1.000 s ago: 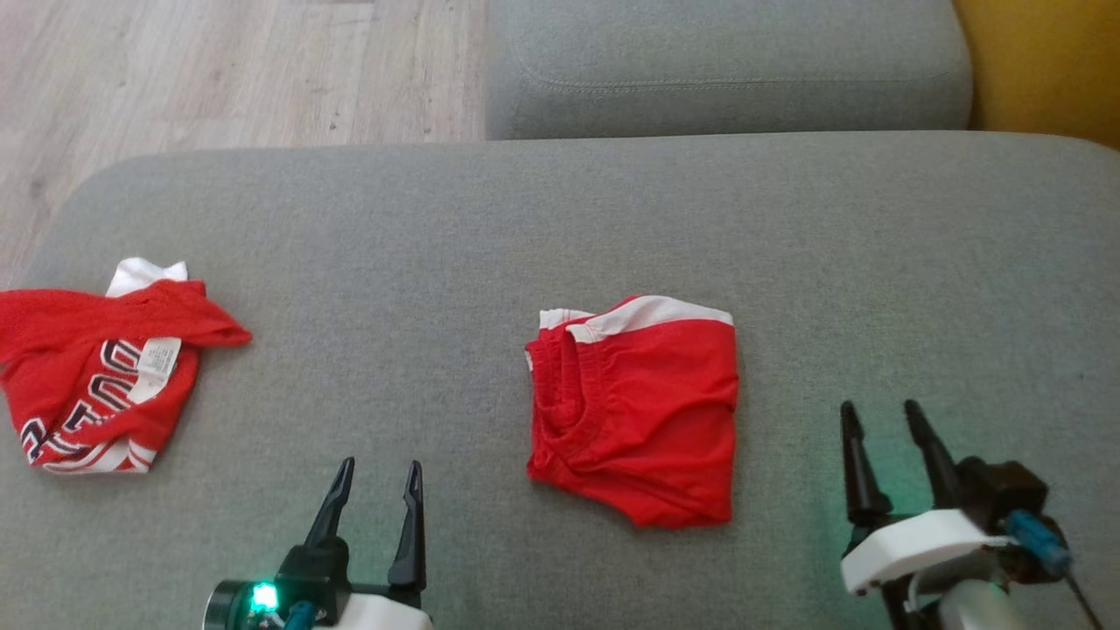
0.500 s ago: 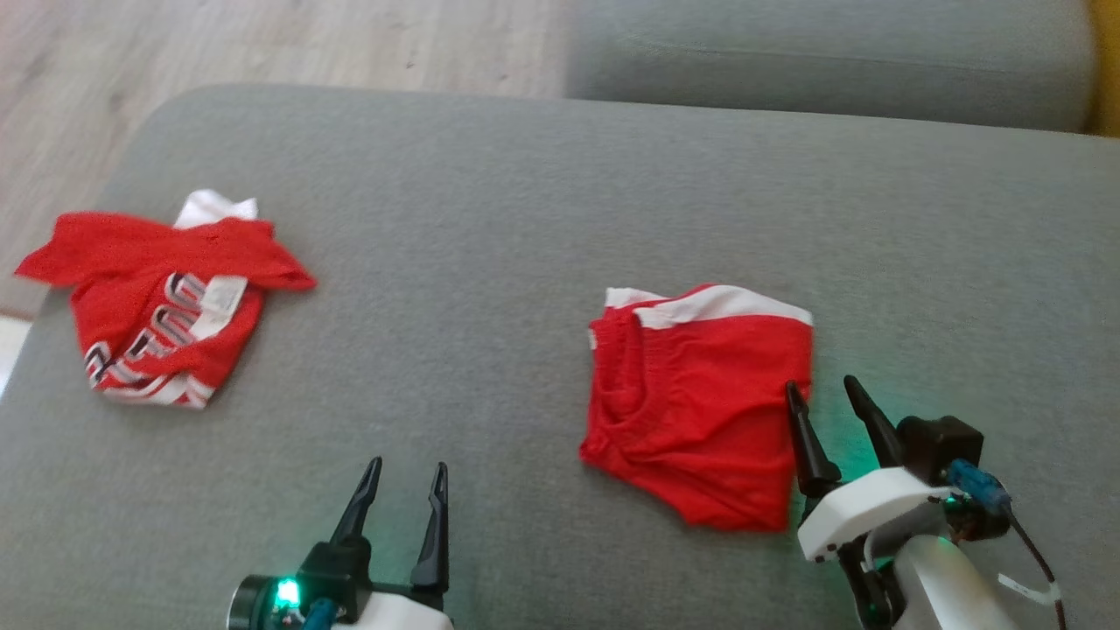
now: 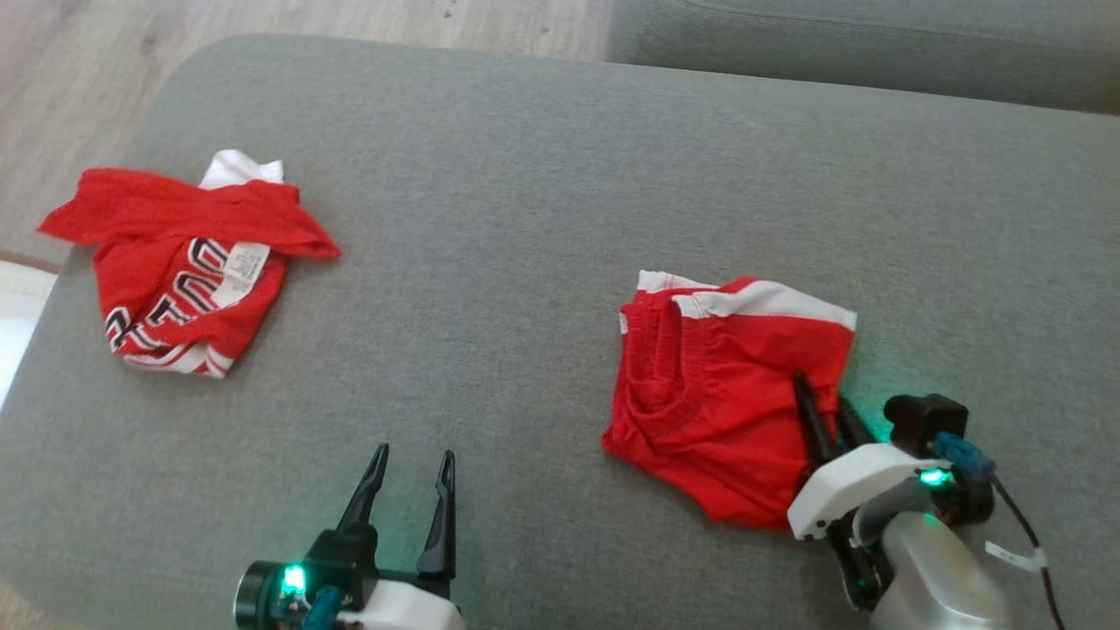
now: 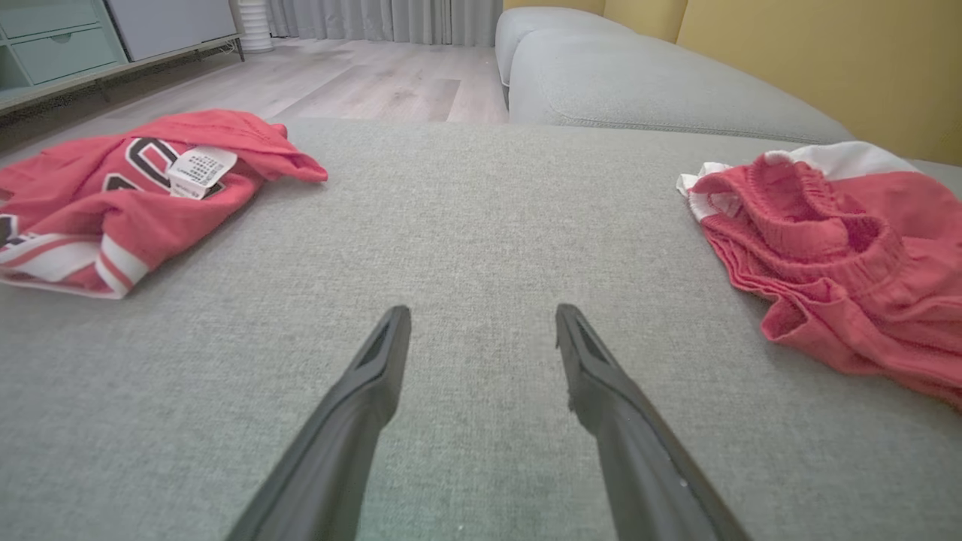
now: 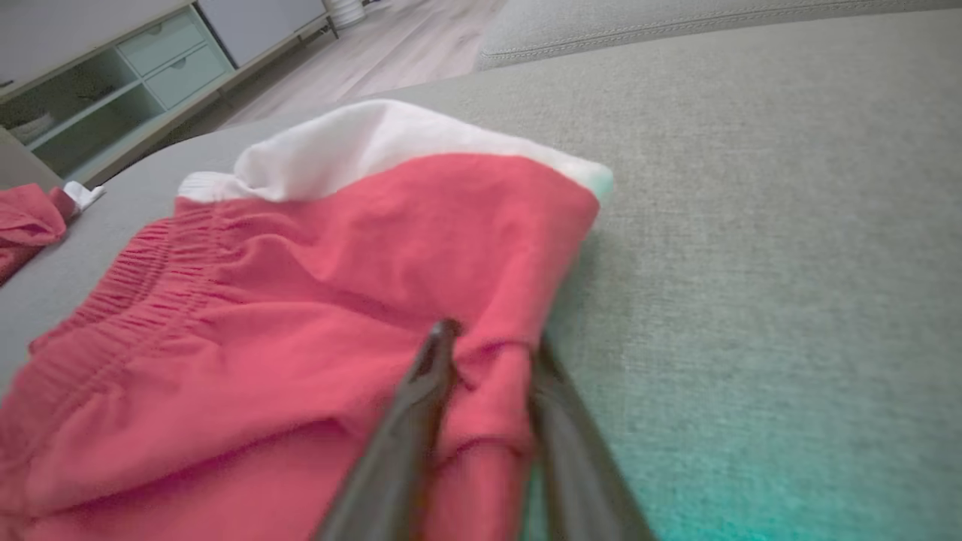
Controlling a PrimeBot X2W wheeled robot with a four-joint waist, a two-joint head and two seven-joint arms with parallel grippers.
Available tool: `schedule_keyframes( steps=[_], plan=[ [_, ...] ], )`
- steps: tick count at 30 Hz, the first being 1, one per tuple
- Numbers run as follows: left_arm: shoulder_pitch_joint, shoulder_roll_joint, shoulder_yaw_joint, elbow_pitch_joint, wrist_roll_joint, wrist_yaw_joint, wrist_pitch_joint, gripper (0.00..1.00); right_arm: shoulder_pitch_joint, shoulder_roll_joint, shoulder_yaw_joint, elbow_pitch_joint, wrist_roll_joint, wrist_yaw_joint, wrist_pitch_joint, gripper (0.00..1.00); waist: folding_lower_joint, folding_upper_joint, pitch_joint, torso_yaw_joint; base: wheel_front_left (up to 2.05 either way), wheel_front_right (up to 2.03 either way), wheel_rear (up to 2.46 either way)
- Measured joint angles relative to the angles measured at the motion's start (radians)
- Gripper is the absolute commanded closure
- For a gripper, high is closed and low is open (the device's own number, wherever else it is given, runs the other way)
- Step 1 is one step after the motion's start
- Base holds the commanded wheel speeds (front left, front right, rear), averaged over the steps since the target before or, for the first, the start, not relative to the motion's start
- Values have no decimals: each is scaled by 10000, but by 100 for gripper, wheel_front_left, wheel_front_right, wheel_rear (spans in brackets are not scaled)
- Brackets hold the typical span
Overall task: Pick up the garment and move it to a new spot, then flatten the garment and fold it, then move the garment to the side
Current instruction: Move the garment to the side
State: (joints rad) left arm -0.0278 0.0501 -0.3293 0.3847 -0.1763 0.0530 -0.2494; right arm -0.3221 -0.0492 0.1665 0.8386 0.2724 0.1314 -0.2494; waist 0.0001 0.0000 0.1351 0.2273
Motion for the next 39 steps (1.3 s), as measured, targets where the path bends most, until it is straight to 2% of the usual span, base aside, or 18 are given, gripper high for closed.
schedule_keyframes(
  steps=[4,8,21,27,32,37,39],
  plan=[
    [-97,0,23,-2,17,-8,0,0,-11,13,161,13,4,0,-2,100,0,0,-42,-293,0,0,0],
    [-92,0,52,2,196,-121,0,0,0,10,263,10,4,0,-2,100,0,0,-141,-977,0,0,0],
    [-775,-2,-654,-35,176,-376,0,0,308,-6,876,-777,198,0,-4,100,0,0,-237,-4437,0,0,0],
    [-775,-2,-1014,-29,163,-460,0,0,592,-6,819,-989,194,0,-2,100,0,0,-184,-5648,0,0,0],
    [-781,-2,-1277,2,163,-531,0,0,589,-4,608,-1151,46,0,-2,100,0,0,-13,-6004,0,0,0],
    [-845,2,-1407,58,92,-531,0,0,24,-31,196,-1016,-696,0,15,100,-1,0,152,-5760,0,0,0],
    [-941,0,-1490,109,104,-529,0,0,-542,-255,178,-915,-1020,0,203,100,0,0,239,-5577,0,0,0]
  ],
)
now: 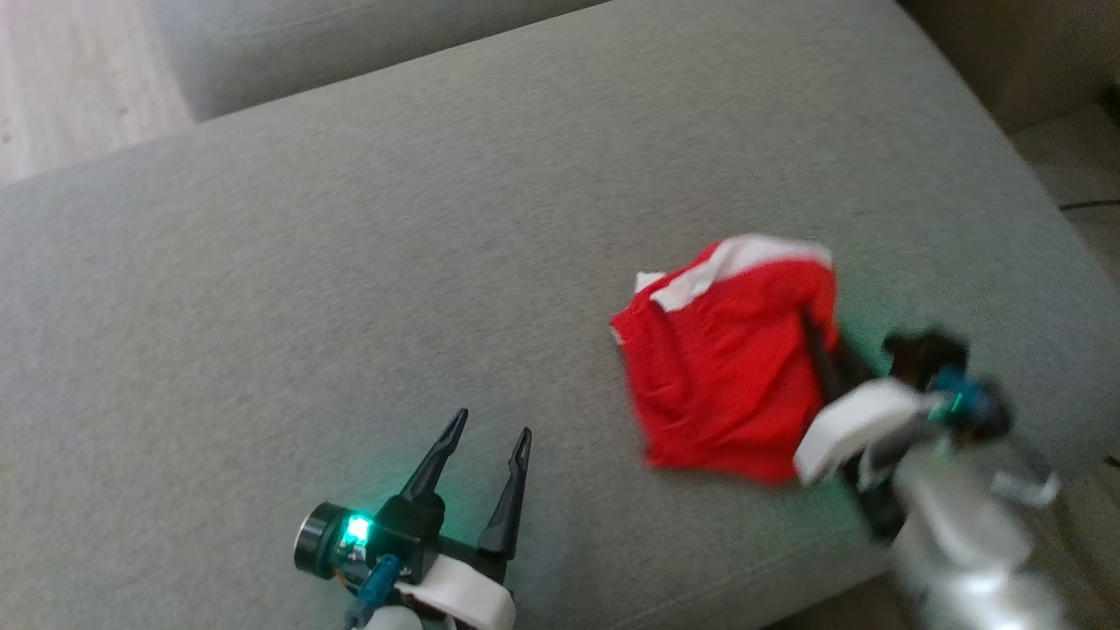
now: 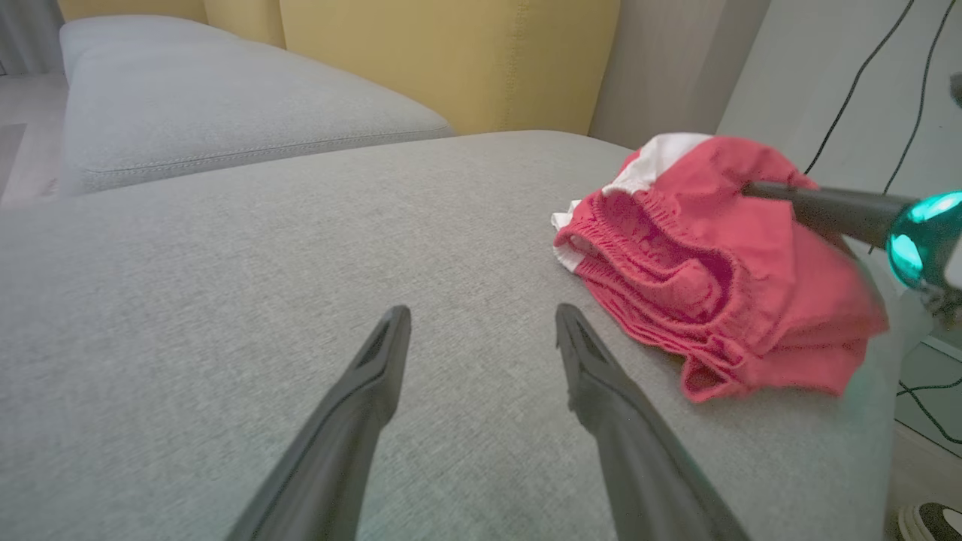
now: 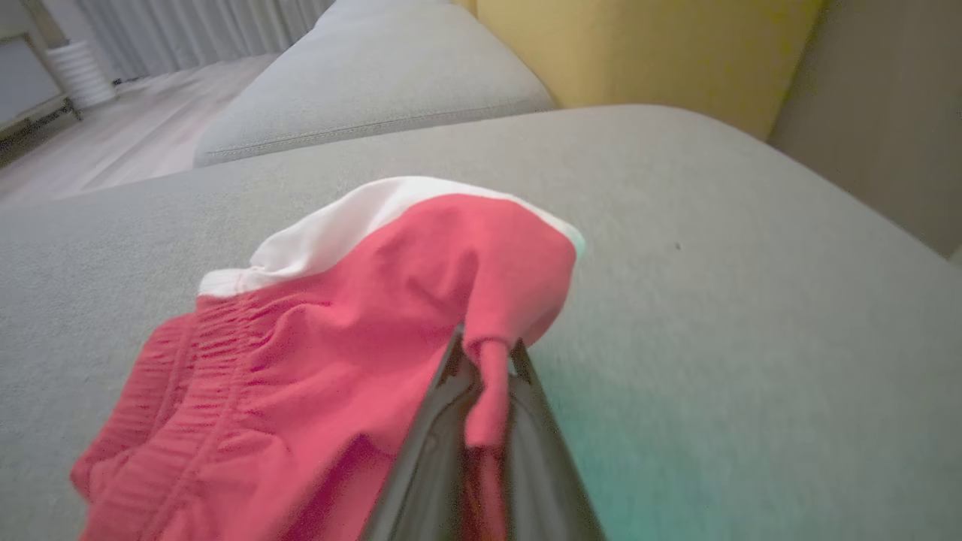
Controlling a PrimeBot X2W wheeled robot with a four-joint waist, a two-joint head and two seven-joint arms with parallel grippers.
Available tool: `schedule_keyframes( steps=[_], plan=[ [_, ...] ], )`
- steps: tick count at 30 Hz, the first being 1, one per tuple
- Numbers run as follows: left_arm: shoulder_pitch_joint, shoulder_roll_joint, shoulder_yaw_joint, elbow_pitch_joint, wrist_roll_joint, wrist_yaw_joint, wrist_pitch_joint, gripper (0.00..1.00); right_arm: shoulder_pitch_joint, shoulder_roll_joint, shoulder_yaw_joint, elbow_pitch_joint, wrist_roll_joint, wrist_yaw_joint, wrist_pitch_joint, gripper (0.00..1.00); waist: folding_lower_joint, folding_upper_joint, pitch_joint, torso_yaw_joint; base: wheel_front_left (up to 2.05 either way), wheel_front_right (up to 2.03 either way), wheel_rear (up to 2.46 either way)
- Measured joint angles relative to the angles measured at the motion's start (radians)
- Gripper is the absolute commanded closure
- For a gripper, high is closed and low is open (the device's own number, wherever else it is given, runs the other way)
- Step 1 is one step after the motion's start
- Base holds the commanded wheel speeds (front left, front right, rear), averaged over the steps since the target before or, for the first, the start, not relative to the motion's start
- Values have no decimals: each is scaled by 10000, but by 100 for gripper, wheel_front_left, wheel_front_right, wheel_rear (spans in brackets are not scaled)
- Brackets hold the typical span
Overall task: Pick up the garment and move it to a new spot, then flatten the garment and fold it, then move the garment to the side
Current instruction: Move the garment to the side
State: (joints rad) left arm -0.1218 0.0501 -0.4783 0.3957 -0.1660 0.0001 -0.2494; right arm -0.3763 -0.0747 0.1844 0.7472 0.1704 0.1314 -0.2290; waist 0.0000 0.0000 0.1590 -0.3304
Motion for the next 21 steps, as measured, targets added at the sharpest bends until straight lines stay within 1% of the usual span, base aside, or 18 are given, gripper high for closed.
schedule_keyframes(
  steps=[2,7,11,15,19,21],
  plan=[
    [-32,2,-2,23,6,2,0,0,-660,-431,-2,102,-311,0,295,100,0,0,96,206,0,0,0],
    [-198,2,86,117,203,-2,0,0,-2212,-1787,-8,585,-811,0,918,100,0,0,469,755,0,0,0],
    [-483,2,182,102,278,-4,0,0,-3129,-2731,-90,1346,-1258,0,1476,100,1,0,794,1215,0,0,0],
    [-647,2,165,-19,278,0,0,0,-3643,-3666,-502,2219,-1645,0,1801,100,1,0,1083,1692,0,0,0],
    [-753,2,165,-123,360,2,0,0,-3967,-4309,-1179,2859,-1998,0,1944,100,1,0,1355,2099,0,0,0],
    [-802,0,173,-138,387,2,0,0,-4042,-4408,-1333,2959,-2100,0,1956,100,1,0,1423,2179,0,0,0]
  ],
)
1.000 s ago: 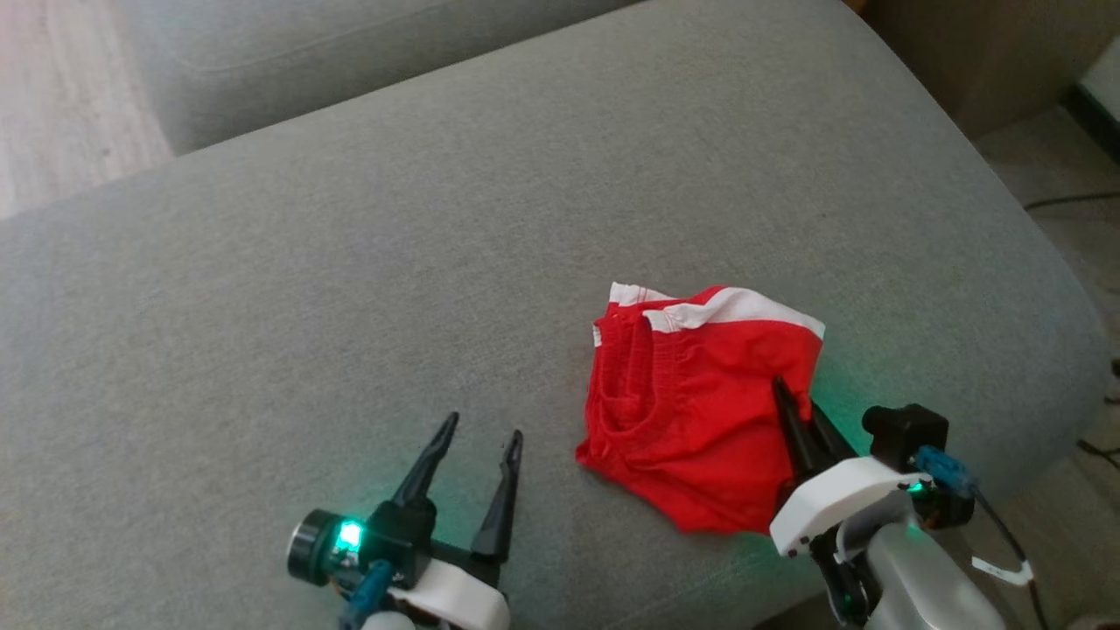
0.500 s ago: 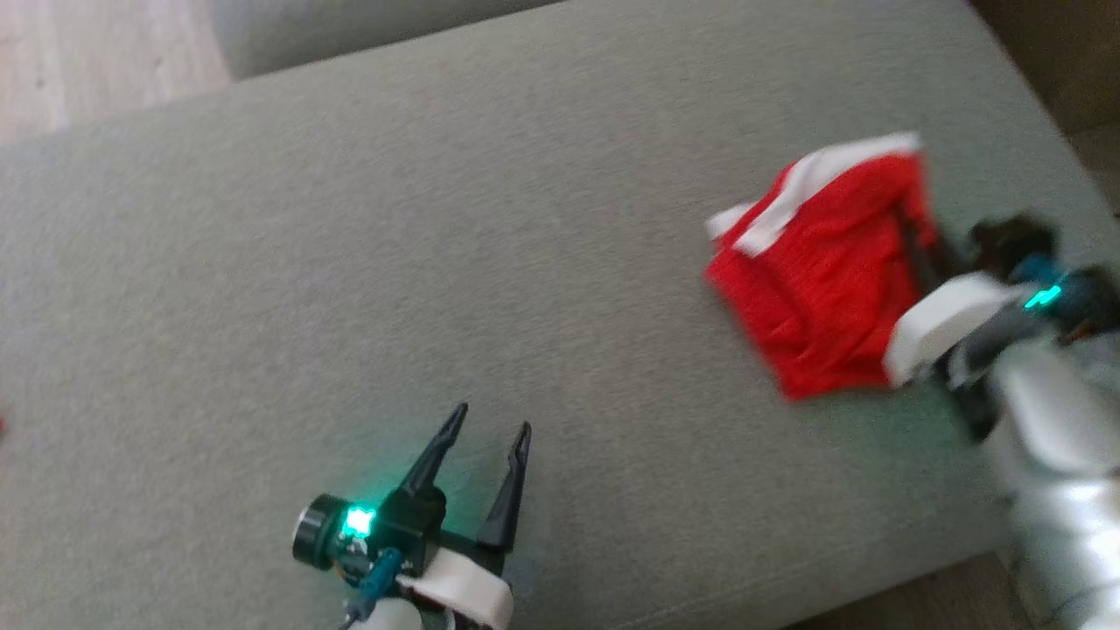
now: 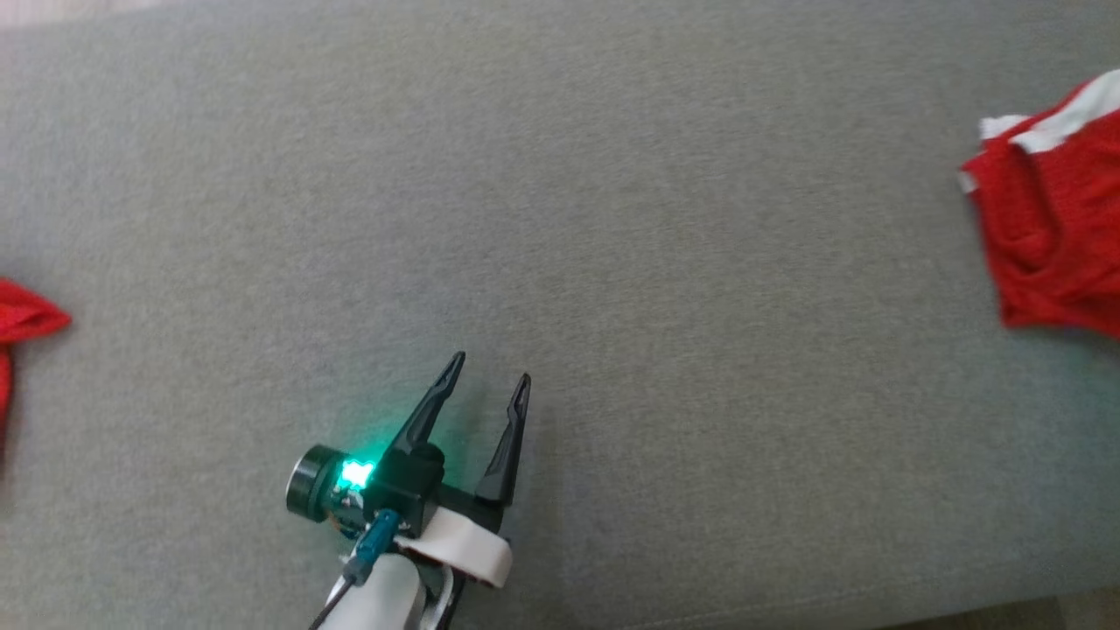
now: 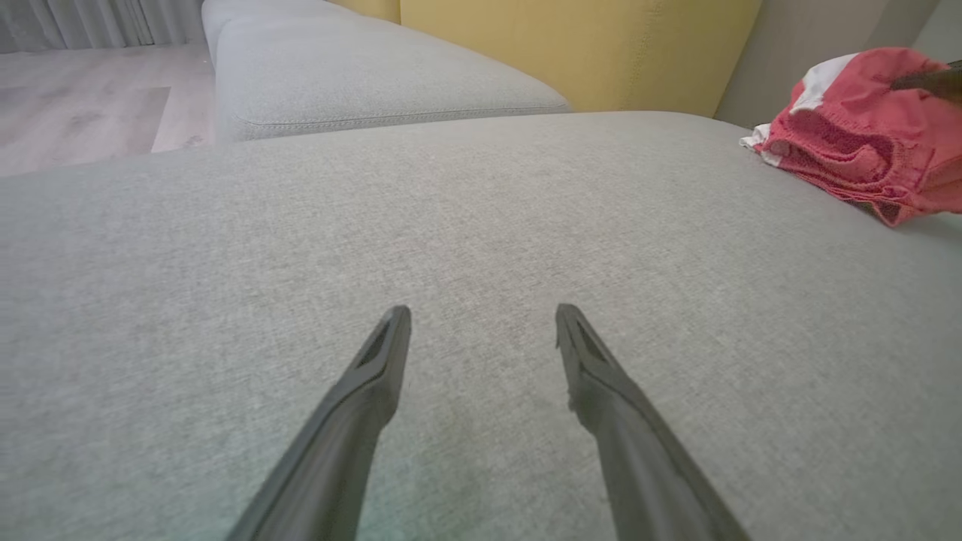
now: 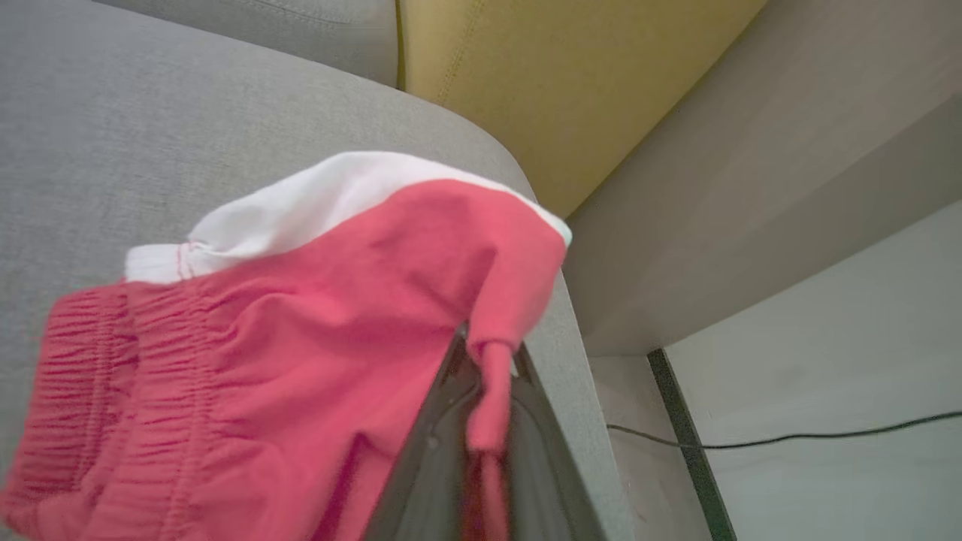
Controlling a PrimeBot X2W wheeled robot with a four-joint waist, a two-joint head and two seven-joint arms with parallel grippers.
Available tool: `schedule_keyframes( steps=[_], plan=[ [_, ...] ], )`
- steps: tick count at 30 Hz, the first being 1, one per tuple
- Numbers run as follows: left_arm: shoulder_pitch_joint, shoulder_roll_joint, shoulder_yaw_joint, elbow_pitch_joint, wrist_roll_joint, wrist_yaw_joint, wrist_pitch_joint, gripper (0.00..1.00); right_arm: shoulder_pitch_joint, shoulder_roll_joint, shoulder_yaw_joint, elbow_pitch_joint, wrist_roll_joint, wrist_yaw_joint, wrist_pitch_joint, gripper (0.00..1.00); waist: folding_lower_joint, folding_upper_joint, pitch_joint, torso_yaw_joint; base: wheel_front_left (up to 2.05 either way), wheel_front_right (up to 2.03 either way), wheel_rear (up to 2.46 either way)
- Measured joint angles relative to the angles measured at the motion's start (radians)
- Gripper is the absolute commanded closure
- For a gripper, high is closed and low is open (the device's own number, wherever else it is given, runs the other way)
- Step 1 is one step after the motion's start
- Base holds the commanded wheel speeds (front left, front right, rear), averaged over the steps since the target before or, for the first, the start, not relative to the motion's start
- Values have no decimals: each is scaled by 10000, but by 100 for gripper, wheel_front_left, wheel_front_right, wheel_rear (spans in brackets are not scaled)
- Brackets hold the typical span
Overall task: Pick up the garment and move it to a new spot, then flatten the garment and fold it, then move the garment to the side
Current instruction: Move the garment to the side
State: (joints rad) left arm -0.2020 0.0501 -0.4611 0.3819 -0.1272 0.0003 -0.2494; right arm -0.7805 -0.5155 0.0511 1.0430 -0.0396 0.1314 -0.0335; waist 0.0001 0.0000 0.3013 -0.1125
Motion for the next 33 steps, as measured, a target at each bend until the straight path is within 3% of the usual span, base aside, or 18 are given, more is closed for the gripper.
schedule_keyframes(
  steps=[3,4,5,10,14,20,21,24,28,33],
  plan=[
    [-88,-2,19,-19,52,2,0,0,-213,-190,-495,240,-272,0,31,100,0,0,179,199,0,0,0],
    [-96,-2,35,-21,52,2,0,0,-279,-242,-675,324,-362,0,63,62,0,0,228,251,0,0,0],
    [-100,-2,58,-21,54,2,0,0,-331,-307,-890,378,-462,0,75,2,0,0,272,297,0,0,0],
    [-173,-2,113,-56,54,12,0,0,-504,-470,-2105,541,-1137,0,6,0,0,0,355,454,0,0,0],
    [-197,-6,270,-121,52,146,0,0,-612,-263,-3047,65,-1699,0,-922,0,-1,0,227,520,0,0,0],
    [-140,-15,815,-209,50,384,0,0,-670,1616,-3375,-579,-1827,0,-1981,0,-2,0,-233,594,0,0,0],
    [-113,-19,1095,-290,50,447,0,0,-614,2268,-3327,-999,-1732,0,-2094,0,-2,0,-401,620,0,0,0],
    [154,-21,1626,-362,50,539,-2,0,66,3292,-2884,-2236,-1308,0,-2171,0,-2,0,-724,703,0,0,0],
    [432,-21,2071,-422,38,612,-2,0,1372,4052,-2454,-3386,-579,0,-2174,0,-2,0,-1005,872,0,0,0],
    [496,-21,2435,-441,21,614,-2,0,3215,4487,-2253,-4314,88,0,-2174,0,-2,0,-1350,1078,0,0,0]
  ],
)
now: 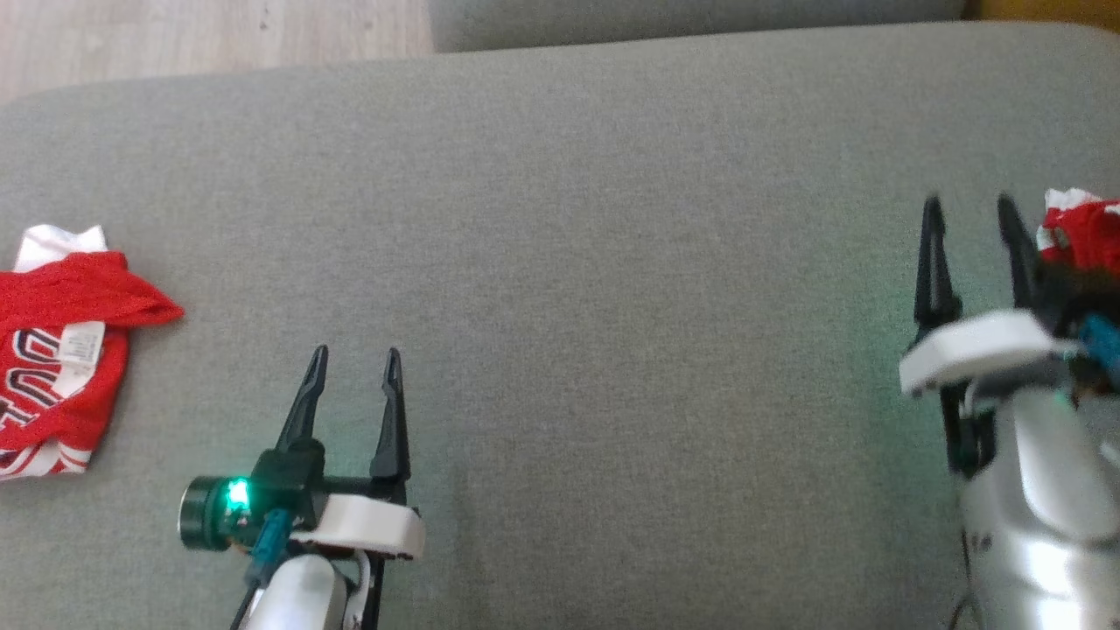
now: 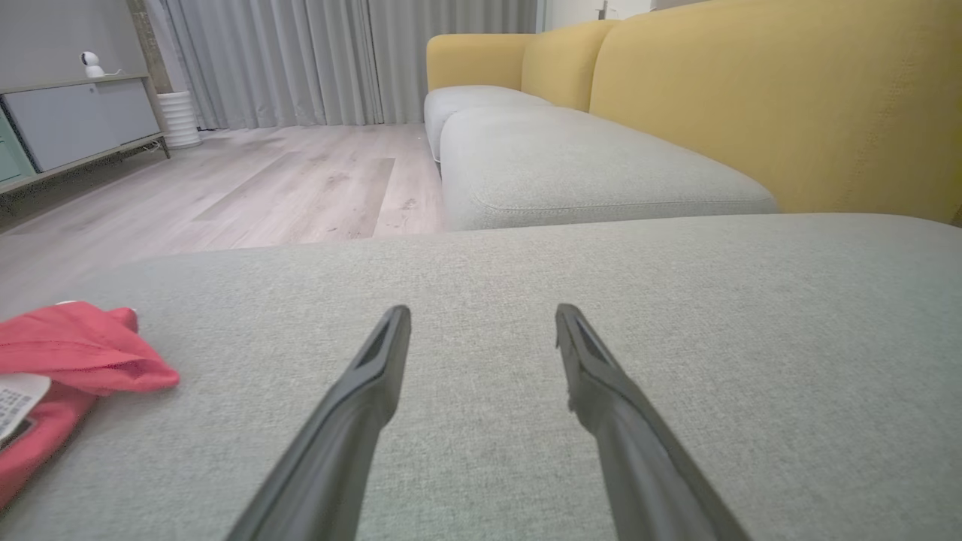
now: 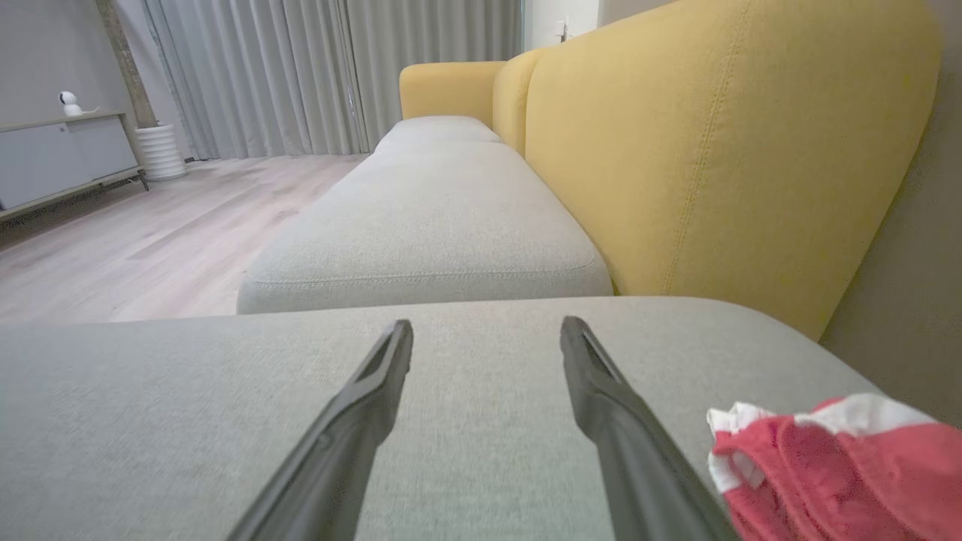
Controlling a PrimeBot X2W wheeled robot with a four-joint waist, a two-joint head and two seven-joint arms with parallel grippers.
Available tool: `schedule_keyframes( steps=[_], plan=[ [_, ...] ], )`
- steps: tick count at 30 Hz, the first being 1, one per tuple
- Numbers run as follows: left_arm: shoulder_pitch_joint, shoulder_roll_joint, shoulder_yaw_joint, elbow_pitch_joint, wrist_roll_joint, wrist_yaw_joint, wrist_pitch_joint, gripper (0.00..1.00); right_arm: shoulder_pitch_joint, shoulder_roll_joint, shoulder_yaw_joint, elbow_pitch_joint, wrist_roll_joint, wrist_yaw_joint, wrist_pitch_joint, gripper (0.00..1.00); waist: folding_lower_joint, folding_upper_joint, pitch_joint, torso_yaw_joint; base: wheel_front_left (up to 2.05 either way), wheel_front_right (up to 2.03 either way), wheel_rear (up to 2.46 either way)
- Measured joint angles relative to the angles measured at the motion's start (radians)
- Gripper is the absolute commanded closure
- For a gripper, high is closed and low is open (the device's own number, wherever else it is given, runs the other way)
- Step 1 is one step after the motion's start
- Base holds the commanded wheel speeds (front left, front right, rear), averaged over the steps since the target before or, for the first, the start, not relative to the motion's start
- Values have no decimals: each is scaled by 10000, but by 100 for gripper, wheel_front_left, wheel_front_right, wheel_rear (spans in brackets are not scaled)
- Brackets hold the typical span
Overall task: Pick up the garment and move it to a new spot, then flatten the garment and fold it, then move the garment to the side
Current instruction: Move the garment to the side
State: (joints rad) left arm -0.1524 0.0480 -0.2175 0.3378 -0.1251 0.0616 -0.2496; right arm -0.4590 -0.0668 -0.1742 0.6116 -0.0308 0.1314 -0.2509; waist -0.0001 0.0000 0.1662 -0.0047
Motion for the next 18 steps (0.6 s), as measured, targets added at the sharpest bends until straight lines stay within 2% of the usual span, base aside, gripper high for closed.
schedule_keyframes(
  steps=[5,8,18],
  plan=[
    [390,0,284,59,0,-2,0,0,1203,88,242,-477,372,0,0,0,0,0,-356,105,0,0,0],
    [553,0,368,140,0,-4,0,0,1610,123,520,-520,855,0,0,0,0,0,-587,134,0,0,0],
    [1250,2,696,416,-6,-94,0,0,2637,157,1243,-307,1438,0,2,0,-1,0,-1513,226,0,0,0]
  ],
)
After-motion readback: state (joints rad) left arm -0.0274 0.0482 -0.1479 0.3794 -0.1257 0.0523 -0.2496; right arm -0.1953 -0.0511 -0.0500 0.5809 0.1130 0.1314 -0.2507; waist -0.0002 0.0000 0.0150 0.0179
